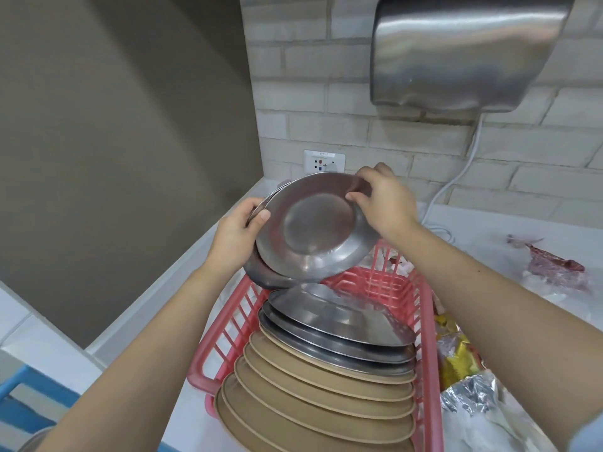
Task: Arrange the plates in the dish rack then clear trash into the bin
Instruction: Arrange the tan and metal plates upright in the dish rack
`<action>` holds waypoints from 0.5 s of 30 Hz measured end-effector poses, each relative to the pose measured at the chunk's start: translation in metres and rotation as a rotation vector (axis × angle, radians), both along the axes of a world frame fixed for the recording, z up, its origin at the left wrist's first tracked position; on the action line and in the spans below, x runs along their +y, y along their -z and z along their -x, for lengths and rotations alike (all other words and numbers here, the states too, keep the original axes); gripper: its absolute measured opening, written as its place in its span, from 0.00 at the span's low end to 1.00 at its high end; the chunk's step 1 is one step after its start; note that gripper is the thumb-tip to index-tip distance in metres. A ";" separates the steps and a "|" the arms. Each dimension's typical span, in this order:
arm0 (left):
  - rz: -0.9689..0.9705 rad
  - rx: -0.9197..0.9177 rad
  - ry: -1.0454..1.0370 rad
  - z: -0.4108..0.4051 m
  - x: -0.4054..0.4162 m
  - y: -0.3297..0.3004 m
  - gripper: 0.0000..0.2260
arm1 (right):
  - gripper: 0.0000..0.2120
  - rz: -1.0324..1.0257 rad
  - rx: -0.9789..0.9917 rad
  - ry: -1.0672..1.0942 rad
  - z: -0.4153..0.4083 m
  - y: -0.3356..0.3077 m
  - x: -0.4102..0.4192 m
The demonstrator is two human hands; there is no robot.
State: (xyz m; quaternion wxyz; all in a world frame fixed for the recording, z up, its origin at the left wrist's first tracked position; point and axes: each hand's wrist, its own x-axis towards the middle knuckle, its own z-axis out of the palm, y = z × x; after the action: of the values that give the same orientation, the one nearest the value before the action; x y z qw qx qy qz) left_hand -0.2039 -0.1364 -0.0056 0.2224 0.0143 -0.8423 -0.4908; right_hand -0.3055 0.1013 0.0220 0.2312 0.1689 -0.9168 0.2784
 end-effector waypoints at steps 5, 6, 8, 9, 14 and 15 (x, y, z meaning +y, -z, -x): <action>0.100 -0.017 -0.006 0.004 0.008 -0.006 0.11 | 0.07 -0.003 0.110 -0.024 -0.023 -0.011 0.027; 0.127 -0.020 -0.012 0.005 0.008 -0.006 0.10 | 0.06 -0.004 0.125 -0.014 -0.028 -0.011 0.033; 0.157 -0.022 -0.031 0.007 0.008 -0.006 0.09 | 0.05 0.015 0.127 0.010 -0.041 -0.008 0.045; 0.163 -0.018 -0.042 0.008 0.008 -0.005 0.09 | 0.04 0.037 0.119 0.016 -0.048 -0.005 0.050; 0.183 0.071 -0.134 0.008 0.012 -0.006 0.09 | 0.06 0.183 0.118 0.000 -0.080 0.021 0.065; 0.180 0.081 -0.149 0.008 0.012 -0.008 0.09 | 0.06 0.208 0.129 -0.004 -0.084 0.028 0.066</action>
State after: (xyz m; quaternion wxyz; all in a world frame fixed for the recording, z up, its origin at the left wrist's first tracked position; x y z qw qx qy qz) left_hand -0.2119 -0.1245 0.0020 0.2924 0.0370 -0.8700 -0.3953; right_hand -0.2212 0.1669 -0.0058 0.3055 0.1634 -0.8659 0.3608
